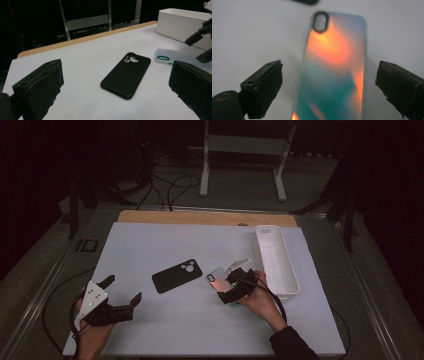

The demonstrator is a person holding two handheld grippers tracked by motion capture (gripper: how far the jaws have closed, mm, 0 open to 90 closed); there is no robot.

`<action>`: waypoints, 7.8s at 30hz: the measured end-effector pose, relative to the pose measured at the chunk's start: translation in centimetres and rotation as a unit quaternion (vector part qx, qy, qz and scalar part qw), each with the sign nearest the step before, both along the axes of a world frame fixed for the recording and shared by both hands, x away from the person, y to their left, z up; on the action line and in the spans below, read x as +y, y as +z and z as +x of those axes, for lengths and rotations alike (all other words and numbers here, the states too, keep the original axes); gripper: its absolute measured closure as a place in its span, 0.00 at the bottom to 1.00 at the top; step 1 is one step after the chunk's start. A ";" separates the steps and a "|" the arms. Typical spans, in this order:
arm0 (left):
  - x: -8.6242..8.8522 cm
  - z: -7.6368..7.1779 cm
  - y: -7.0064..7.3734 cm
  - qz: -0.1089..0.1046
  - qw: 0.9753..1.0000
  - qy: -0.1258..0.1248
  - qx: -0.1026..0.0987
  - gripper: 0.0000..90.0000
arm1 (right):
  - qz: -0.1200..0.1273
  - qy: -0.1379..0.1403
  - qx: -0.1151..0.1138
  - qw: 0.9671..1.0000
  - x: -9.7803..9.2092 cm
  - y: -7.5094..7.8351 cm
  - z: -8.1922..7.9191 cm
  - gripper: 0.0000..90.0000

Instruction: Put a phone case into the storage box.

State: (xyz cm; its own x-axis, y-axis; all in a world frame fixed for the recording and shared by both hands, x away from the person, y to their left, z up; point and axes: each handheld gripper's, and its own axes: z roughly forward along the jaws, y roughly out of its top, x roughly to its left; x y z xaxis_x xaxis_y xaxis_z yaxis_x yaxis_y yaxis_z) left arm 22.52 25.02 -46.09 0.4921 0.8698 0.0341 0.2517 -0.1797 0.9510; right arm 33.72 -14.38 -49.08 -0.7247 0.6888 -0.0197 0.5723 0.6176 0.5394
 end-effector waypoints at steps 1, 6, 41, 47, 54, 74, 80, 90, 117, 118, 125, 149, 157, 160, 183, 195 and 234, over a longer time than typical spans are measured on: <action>0.0 0.0 0.0 0.000 1.000 0.000 0.000 0.00 | -0.001 -0.002 0.005 1.000 -0.1 -0.3 0.0 0.08; -0.1 0.0 0.0 0.003 1.000 -0.001 0.001 0.00 | 0.001 -0.008 0.019 1.000 -0.5 -1.1 0.1 0.08; -0.1 -0.1 0.0 0.002 1.000 0.001 0.000 0.00 | -0.037 -0.021 0.050 0.998 -0.2 -1.9 0.4 0.16; -0.1 0.0 0.0 0.004 1.000 0.000 0.001 0.00 | -0.043 -0.025 0.046 0.998 -0.1 -1.8 0.0 0.18; -0.2 0.0 -0.1 0.005 1.000 0.000 0.003 0.00 | -0.046 -0.024 0.012 0.999 0.3 -1.1 -0.7 0.18; -0.3 0.1 0.1 0.000 1.000 0.002 0.009 0.00 | 0.053 -0.055 -0.057 0.995 -1.1 2.2 -1.6 0.18; -0.3 0.0 0.5 -0.010 1.000 0.002 0.010 0.00 | 0.072 -0.055 -0.079 0.993 -1.3 3.0 -2.3 0.18; -0.6 0.0 0.9 -0.017 1.000 -0.002 0.014 0.00 | 0.109 -0.054 -0.122 0.985 -1.4 4.7 -3.3 0.18; -2.8 0.1 1.8 -0.017 0.999 -0.022 0.036 0.00 | 0.167 -0.058 -0.186 0.967 -1.0 6.6 -5.1 0.18; -2.8 0.1 1.8 -0.017 0.999 -0.022 0.036 0.00 | 0.167 -0.058 -0.186 0.967 -1.0 6.6 -5.1 0.18; -4.3 0.4 2.4 -0.025 0.998 -0.044 0.046 0.00 | 0.186 -0.047 -0.209 0.959 -0.9 7.0 -5.6 0.18; -10.4 3.2 4.2 -0.062 0.988 -0.123 0.073 0.11 | 0.202 -0.003 -0.245 0.948 0.7 7.5 -7.2 0.19; -12.1 4.0 4.8 -0.088 0.981 -0.149 0.087 0.17 | 0.209 0.010 -0.252 0.945 1.4 7.4 -7.5 0.19; -12.8 4.2 4.8 -0.097 0.978 -0.160 0.094 0.20 | 0.213 0.014 -0.253 0.944 1.6 7.4 -7.7 0.19; -15.4 5.2 4.2 -0.164 0.955 -0.212 0.130 0.82 | 0.223 0.033 -0.261 0.939 3.2 6.6 -8.5 0.19; -15.8 5.1 4.4 -0.169 0.956 -0.205 0.125 0.96 | 0.205 0.016 -0.268 0.941 4.3 6.2 -8.6 0.19; -15.9 5.0 4.0 -0.097 0.977 -0.155 0.110 0.96 | 0.215 0.018 -0.225 0.950 0.5 9.0 -7.6 0.12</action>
